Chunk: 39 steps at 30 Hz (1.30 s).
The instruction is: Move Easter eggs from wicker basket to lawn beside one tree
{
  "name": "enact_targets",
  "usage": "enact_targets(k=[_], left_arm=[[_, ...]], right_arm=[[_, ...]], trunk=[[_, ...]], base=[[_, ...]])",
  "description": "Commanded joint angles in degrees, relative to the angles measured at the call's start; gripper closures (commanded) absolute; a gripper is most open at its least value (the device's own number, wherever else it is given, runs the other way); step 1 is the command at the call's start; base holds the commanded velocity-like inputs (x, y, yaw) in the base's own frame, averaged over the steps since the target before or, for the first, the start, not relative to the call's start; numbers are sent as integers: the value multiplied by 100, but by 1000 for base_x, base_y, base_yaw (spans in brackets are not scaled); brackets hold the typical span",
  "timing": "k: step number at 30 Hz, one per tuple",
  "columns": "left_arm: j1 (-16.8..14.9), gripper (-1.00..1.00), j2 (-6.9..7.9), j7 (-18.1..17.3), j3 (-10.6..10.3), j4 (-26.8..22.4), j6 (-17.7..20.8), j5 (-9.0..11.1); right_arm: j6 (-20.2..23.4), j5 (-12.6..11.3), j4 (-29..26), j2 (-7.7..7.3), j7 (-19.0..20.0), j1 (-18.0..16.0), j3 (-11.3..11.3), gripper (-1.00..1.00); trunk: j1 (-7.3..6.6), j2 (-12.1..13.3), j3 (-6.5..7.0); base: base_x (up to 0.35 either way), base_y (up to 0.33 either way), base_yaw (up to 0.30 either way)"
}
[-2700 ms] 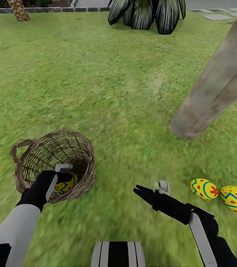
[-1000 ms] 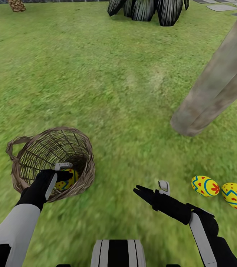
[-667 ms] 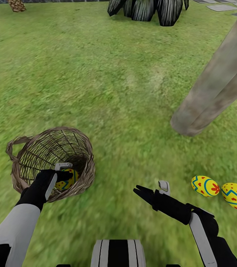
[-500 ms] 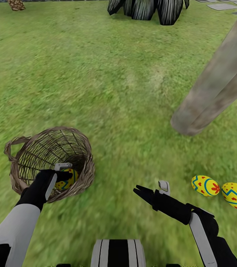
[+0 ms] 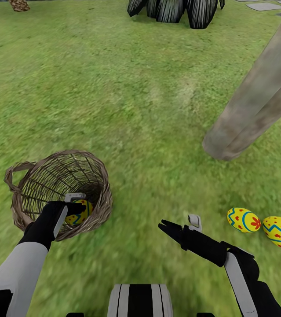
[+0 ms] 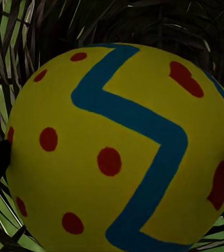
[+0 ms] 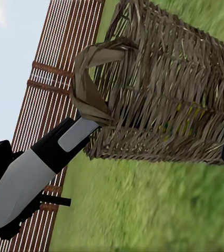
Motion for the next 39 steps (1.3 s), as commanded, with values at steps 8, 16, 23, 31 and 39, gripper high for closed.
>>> enact_targets(k=[8,16,23,31,39], left_arm=[[2,100,-3,-21,1,161,18,77],[2,100,-6,-21,1,132,18,77],[2,100,-3,-23,1,134,21,77],[2,100,-3,-29,1,180,26,70],[2,100,-6,-25,1,136,30,68]], right_arm=[[32,-20,0,-1,5,-2,-4,-100],[32,-20,0,-1,5,-1,-4,-100],[32,-20,0,-1,5,-2,-4,-100],[32,-20,0,-1,1,2,-4,-100],[32,-20,0,-1,0,2,-4,-100]], trunk=[[0,-1,-4],[0,-1,-4],[0,-1,-4],[-2,1,18],[-8,3,63]], base=[[0,0,0],[0,0,0],[0,0,0],[0,0,0],[0,0,0]])
